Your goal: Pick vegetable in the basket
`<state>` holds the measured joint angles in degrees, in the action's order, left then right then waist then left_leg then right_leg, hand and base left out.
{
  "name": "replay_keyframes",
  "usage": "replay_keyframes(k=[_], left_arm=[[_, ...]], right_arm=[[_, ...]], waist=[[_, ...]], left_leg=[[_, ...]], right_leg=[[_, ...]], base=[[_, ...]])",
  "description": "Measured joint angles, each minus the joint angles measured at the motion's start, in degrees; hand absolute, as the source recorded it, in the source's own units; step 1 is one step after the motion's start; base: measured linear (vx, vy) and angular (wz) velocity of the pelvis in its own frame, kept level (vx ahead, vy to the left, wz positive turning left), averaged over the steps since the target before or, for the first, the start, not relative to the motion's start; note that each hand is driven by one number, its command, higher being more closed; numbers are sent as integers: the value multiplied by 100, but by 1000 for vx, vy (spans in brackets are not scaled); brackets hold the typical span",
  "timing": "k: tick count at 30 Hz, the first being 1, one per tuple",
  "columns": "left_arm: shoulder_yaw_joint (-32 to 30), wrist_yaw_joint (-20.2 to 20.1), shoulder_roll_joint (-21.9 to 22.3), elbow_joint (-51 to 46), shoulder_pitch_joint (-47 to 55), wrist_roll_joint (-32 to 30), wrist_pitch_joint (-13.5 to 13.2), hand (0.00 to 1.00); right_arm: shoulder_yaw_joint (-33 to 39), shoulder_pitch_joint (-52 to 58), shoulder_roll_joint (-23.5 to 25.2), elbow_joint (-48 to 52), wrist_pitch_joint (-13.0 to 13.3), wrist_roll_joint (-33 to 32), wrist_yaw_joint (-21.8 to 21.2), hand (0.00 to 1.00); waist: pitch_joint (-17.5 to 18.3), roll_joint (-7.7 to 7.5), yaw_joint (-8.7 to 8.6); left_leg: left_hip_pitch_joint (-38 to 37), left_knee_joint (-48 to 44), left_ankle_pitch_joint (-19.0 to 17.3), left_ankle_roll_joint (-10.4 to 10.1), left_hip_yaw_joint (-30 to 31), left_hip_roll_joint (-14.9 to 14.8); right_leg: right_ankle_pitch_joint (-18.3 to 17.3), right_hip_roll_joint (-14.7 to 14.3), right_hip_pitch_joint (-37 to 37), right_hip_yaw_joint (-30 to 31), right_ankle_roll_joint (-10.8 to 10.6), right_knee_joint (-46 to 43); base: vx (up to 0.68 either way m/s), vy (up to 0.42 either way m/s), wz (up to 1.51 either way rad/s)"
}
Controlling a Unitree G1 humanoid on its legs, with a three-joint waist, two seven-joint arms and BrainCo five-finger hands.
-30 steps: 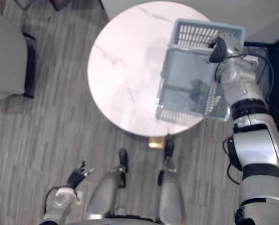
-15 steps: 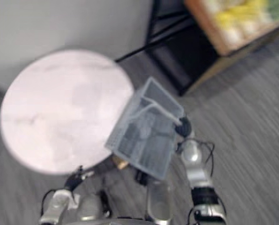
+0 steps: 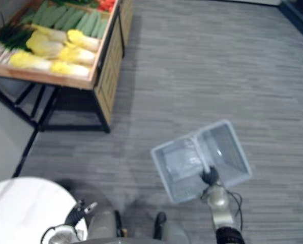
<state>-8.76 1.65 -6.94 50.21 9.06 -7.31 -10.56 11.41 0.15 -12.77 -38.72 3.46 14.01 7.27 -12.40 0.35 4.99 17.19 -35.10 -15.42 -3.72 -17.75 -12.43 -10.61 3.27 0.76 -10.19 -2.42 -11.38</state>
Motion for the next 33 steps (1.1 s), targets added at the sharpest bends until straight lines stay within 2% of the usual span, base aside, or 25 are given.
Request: replay_keyframes(k=[1,2,3,4,6,8,10,12,14,15,16,17,18,19,20,22,23,25,26,27,28,29,30,31,33], left_arm=[[24,27,54,-27,41,18,-1,0],[66,52,45,-60,110,32,16,0],[175,59,16,-79,77,30,7,0],[177,79,18,-76,34,30,11,0],[347,140,-103,-77,-30,32,124,0],[571,205,-192,-72,12,34,191,0],[639,204,-211,-93,-97,43,191,0],[691,195,-120,-101,-345,48,188,0],[654,198,-12,-99,-639,50,139,0],[629,200,-15,-101,-642,50,118,0],[562,203,-68,-102,-547,44,111,0],[454,207,-57,-97,-467,46,116,0],[365,215,139,-124,-344,68,116,0],[334,224,210,-171,-227,132,111,0],[320,223,265,-178,-59,248,115,0],[305,229,264,-199,-47,273,114,0],[175,228,207,-325,-43,387,94,0],[88,231,168,-386,-44,458,51,0],[38,230,214,-390,-41,480,53,0],[37,222,273,-380,-10,478,61,0],[24,221,317,-340,37,478,60,0],[-187,196,306,-179,26,494,86,0],[-307,192,257,-93,27,497,112,0],[-350,205,178,-43,21,500,118,0],[-436,270,188,182,74,749,188,0]], right_arm=[[151,74,-18,-196,9,-119,16,100],[406,61,105,-669,-48,-186,111,100],[576,335,211,-990,-51,-304,151,100],[689,391,253,-1154,-60,-320,166,100],[862,766,423,-1642,-224,-342,187,100],[987,1207,614,-1850,-282,-474,162,100],[1086,1496,737,-1904,-292,-632,114,100],[1209,1506,744,-2115,-335,-793,86,100],[1561,1500,819,-2352,-495,-966,19,100],[1590,1516,856,-2388,-494,-964,-8,100],[1498,1550,961,-2411,-490,-960,-41,100],[1461,1530,982,-2458,-491,-947,-76,100],[1408,1474,882,-2462,-472,-937,-118,100],[1288,1425,810,-2446,-469,-931,-124,100],[963,1296,662,-2420,-465,-811,-143,100],[698,1230,554,-2449,-580,-622,-144,100],[592,1239,476,-2524,-701,-507,-178,100],[575,1239,494,-2561,-804,-435,-265,100],[649,1282,484,-2658,-834,-310,-276,100],[698,1415,459,-2670,-834,-273,-275,100],[710,1471,448,-2684,-835,-274,-266,100],[869,1464,546,-2711,-837,-287,-276,100],[979,1390,641,-2677,-832,-328,-273,100],[1012,1291,686,-2674,-816,-332,-269,100],[997,1040,660,-2671,-759,-327,-273,100]], waist=[[79,130,45],[175,105,140],[280,-146,-22],[272,-204,-29],[177,-311,-213],[160,-277,-423],[163,-256,-574],[162,-190,-665],[179,-111,-683],[178,-111,-669],[241,-268,-675],[209,-171,-684],[200,170,-628],[202,334,-569],[152,437,-447],[38,244,-238],[-60,82,-138],[-120,-71,-73],[-81,-73,-21],[-22,29,18],[4,94,29],[50,49,-35],[31,-213,-72],[19,-348,-99],[-16,-353,-141]], left_leg=[[-9,603,248,-35,-33,1],[-121,564,177,382,-116,109],[-213,640,-22,436,-98,417],[-291,643,-153,513,-111,503],[-935,846,-455,573,100,728],[-1605,1325,-536,510,324,743],[-2078,1864,-459,407,529,754],[-2337,2224,-439,330,791,738],[-2722,2612,-442,27,1085,633],[-2816,2520,-518,-103,1110,591],[-2826,1903,-652,-319,1270,540],[-2673,980,-643,-374,1430,413],[-2193,-539,-115,-262,1550,-50],[-1920,-1256,495,-136,1572,-240],[-1327,-2388,715,-67,1588,-365],[-494,-2960,360,-150,1369,-54],[-187,-2586,213,-166,1058,112],[25,-1496,129,-129,343,212],[49,-195,324,163,-495,292],[27,618,730,679,-1195,348],[-2,717,804,1207,-1472,352],[-282,805,270,1402,-1354,541],[-459,998,141,1397,-907,912],[-611,1120,86,1413,-537,1101],[-1048,1250,1,1334,282,1345]], right_leg=[[-103,-61,-15,65,-90,-84],[-409,84,-8,232,-196,-455],[-601,393,75,230,-322,-1040],[-598,521,319,265,-382,-1670],[327,828,1231,460,-764,-4237],[199,787,1504,241,-570,-4743],[8,757,1835,-93,-457,-4150],[-20,734,2157,-264,-397,-2691],[569,623,2149,-141,-429,-58],[710,609,2167,-45,-390,129],[1014,572,2121,136,-275,84],[1388,520,2001,117,-226,-349],[1137,201,1776,17,-76,-693],[974,41,1586,-14,18,-679],[730,-112,1266,25,142,-627],[545,-67,493,128,214,-145],[484,-12,-14,100,216,255],[372,78,-449,-34,102,548],[151,70,-689,-276,-70,556],[-217,5,-837,-551,-262,286],[-426,-70,-891,-681,-371,-70],[-717,115,-716,-850,-568,-1306],[-439,472,-158,-775,-765,-2991],[11,637,273,-497,-973,-4025],[-340,660,755,-71,-795,-4738]], base=[[401,269,-72],[442,266,-13],[474,240,9],[567,255,39],[594,202,53],[491,40,63],[591,-23,60],[674,-91,76],[730,-206,93],[784,-323,77],[803,-398,56],[944,-480,38],[770,-362,4],[736,-278,-35],[572,-180,-36],[736,-214,-23],[776,-202,-5],[558,-134,17],[743,-110,53],[618,-79,66],[649,-27,108],[652,-29,150],[766,-61,197],[617,-106,209],[584,-230,211]])
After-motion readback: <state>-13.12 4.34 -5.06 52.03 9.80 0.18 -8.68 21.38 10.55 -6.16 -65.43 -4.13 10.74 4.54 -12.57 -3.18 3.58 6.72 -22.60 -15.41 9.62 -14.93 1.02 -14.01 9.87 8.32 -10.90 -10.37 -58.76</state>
